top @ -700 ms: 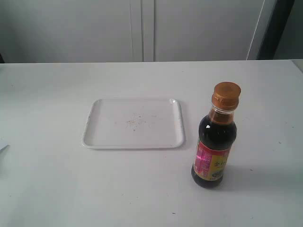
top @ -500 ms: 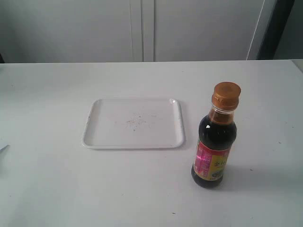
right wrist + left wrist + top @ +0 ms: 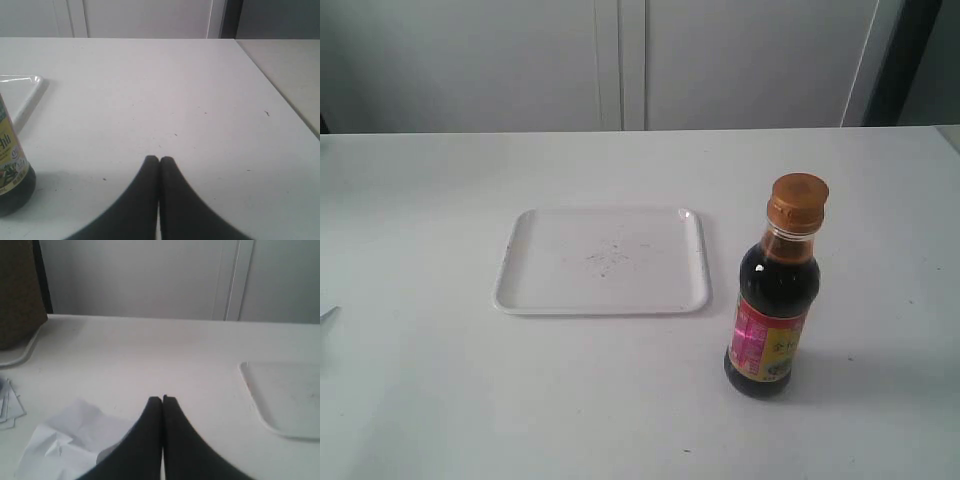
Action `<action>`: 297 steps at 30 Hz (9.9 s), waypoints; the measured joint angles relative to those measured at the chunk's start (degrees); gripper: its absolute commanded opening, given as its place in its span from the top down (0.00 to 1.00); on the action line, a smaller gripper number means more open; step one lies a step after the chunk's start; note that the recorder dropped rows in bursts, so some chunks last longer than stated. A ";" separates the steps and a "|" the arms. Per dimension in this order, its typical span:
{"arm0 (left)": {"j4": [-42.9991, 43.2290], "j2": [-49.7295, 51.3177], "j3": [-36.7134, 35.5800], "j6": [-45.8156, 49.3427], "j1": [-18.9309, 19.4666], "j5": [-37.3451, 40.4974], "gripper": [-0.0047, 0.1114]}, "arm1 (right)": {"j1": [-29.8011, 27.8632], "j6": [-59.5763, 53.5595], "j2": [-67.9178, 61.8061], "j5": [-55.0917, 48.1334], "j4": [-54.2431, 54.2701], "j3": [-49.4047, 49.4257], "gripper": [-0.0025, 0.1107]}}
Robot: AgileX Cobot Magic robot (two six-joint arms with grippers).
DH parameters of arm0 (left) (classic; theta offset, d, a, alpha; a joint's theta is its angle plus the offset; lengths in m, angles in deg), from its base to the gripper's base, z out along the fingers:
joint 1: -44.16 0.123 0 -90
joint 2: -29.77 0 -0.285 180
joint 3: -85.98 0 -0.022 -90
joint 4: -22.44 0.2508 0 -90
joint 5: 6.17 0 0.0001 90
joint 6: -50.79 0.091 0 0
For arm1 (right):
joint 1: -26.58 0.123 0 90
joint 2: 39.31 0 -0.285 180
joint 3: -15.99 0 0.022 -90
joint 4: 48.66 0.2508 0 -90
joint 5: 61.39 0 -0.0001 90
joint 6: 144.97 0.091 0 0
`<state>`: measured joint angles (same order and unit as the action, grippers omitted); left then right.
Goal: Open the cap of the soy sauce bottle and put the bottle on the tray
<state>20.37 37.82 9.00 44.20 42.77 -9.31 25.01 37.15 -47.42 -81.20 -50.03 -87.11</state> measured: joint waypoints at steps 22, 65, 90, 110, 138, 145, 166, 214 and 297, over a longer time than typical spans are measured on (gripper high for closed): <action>21.35 13.22 11.98 -25.26 0.00 -20.30 0.96 | 0.00 0.00 0.00 1.44 0.00 0.00 0.98; 53.32 68.27 37.55 -40.60 -22.41 -45.06 0.96 | 0.00 -0.34 0.00 10.21 0.00 0.04 0.98; 53.78 80.58 39.85 -32.78 -34.16 -64.12 0.06 | 0.00 -0.24 0.00 16.94 0.00 0.04 0.98; 49.72 94.10 55.66 -38.25 -44.10 -58.46 0.06 | 0.00 -0.24 0.00 16.94 0.00 0.04 0.98; 48.33 108.00 62.02 -36.99 -46.45 -59.68 0.06 | 0.00 -0.24 0.00 16.94 0.00 0.04 0.98; 48.33 111.35 62.02 -36.99 -46.45 -60.84 0.06 | 0.00 -0.24 0.00 16.94 0.00 0.04 0.98; 43.50 118.85 62.26 -34.02 -46.45 -65.96 0.06 | 0.00 -0.24 0.00 16.84 0.00 0.04 0.98; 36.06 122.52 62.88 -24.40 -50.02 -64.89 0.25 | 0.00 -0.24 0.00 15.96 0.00 0.04 0.98; 36.31 122.52 62.99 -22.24 -50.06 -64.92 0.96 | 0.00 -51.50 -62.52 -11.16 45.13 -41.99 0.98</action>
<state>56.68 160.34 71.99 21.96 -7.28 -74.22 25.01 -14.36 -109.94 -92.36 -4.90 -129.11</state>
